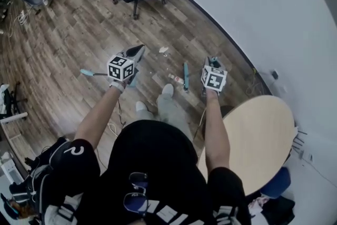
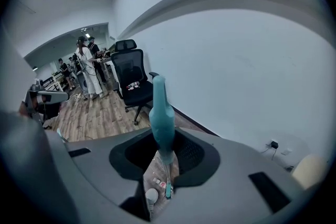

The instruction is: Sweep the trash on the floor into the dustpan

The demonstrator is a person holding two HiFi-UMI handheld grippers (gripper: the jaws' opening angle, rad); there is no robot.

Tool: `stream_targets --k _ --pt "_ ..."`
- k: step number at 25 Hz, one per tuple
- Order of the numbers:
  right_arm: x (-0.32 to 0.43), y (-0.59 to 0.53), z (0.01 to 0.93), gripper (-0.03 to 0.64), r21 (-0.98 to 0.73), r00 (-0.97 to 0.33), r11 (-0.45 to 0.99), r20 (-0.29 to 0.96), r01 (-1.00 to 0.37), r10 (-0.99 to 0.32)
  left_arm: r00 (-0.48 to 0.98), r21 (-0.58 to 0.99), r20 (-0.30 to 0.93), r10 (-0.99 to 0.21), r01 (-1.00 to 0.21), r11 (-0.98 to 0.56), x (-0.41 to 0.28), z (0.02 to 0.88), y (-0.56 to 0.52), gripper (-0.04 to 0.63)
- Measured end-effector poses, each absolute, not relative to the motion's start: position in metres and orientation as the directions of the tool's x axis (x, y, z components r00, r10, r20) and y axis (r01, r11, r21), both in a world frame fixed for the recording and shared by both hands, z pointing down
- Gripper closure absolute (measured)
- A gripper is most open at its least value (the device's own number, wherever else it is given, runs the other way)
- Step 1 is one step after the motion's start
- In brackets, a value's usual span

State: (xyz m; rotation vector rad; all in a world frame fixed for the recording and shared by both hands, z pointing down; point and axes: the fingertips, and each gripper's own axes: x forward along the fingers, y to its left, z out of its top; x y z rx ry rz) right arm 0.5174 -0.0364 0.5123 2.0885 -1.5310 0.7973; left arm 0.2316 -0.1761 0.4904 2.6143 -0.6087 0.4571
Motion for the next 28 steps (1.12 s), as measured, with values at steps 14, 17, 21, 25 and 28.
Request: stream_targets --k 14,17,21,25,28 --pt "0.579 -0.154 0.615 0.531 0.006 0.140 -0.201 0.741 -0.980 -0.657 0.776 0.332 0.457 -0.435 -0.602 -0.726 0.282 0.564 -0.263 0.598" --pt "0.573 -0.180 0.646 0.531 -0.006 0.113 -0.181 0.760 -0.983 -0.640 0.760 0.332 0.475 -0.445 -0.622 -0.709 0.277 0.582 -0.282 0.598" --pt "0.567 -0.214 0.683 0.531 0.005 0.088 -0.133 0.774 -0.991 -0.627 0.739 0.335 0.496 -0.456 -0.647 -0.685 0.275 0.609 -0.301 0.598" --pt "0.544 -0.219 0.722 0.529 -0.014 0.045 -0.095 0.804 -0.995 -0.593 0.718 0.352 0.513 -0.470 -0.676 -0.648 0.267 0.632 -0.297 0.598" --pt "0.523 -0.218 0.735 0.529 -0.042 0.013 -0.079 0.804 -0.996 -0.594 0.708 0.368 0.527 -0.471 -0.689 -0.624 0.256 0.647 -0.289 0.598"
